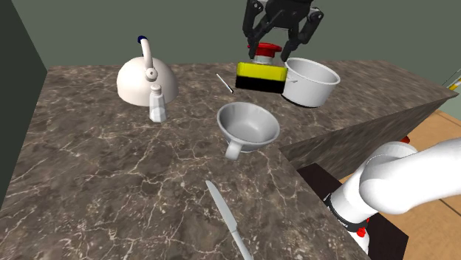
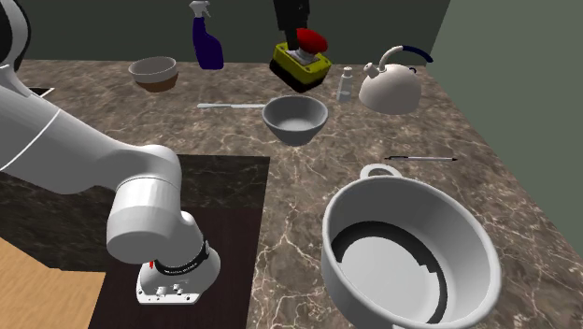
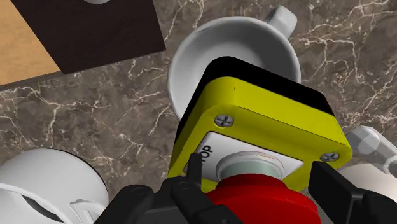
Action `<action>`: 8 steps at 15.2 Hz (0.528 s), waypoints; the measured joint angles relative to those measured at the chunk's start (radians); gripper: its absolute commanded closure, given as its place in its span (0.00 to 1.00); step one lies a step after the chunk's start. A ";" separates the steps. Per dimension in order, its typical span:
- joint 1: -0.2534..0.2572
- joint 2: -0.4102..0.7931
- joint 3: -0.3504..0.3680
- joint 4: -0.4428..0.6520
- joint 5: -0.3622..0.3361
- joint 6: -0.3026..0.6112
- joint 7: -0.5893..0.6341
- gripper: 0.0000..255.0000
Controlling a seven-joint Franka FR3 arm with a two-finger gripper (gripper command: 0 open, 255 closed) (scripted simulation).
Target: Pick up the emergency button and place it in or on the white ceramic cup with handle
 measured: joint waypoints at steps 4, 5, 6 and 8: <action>0.020 -0.050 0.017 -0.028 0.025 -0.020 0.029 1.00; 0.022 -0.055 0.020 -0.043 0.028 -0.011 0.033 1.00; 0.024 -0.061 0.021 -0.061 0.030 0.002 0.034 1.00; 0.029 -0.076 0.019 -0.098 0.035 0.025 0.033 1.00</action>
